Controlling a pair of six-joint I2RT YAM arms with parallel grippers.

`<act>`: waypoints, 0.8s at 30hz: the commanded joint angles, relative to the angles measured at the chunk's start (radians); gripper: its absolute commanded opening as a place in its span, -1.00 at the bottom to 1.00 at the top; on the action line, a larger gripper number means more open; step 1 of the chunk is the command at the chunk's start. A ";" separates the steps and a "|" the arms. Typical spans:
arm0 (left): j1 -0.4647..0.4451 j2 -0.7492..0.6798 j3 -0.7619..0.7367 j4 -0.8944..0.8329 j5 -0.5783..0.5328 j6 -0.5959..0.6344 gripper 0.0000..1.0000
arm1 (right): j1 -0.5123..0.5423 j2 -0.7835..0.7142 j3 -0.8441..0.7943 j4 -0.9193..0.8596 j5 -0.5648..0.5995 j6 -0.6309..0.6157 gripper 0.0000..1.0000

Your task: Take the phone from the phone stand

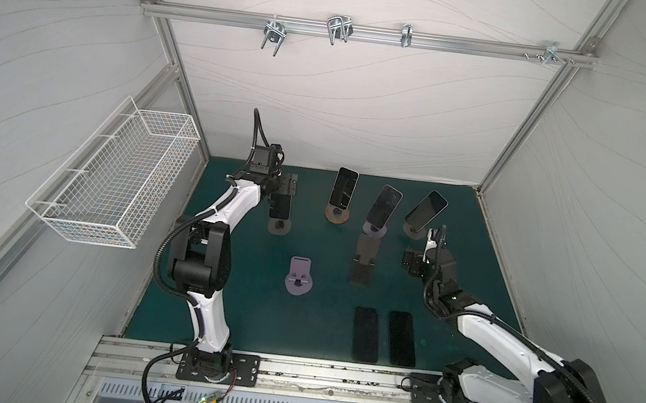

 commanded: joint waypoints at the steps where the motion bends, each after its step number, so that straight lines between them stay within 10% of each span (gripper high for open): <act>1: -0.009 0.027 0.047 -0.014 0.004 0.009 0.93 | -0.002 0.015 0.036 -0.009 -0.008 -0.004 0.98; 24: -0.030 0.028 -0.029 0.038 -0.080 -0.030 0.69 | -0.003 0.023 0.043 -0.012 -0.016 -0.007 0.98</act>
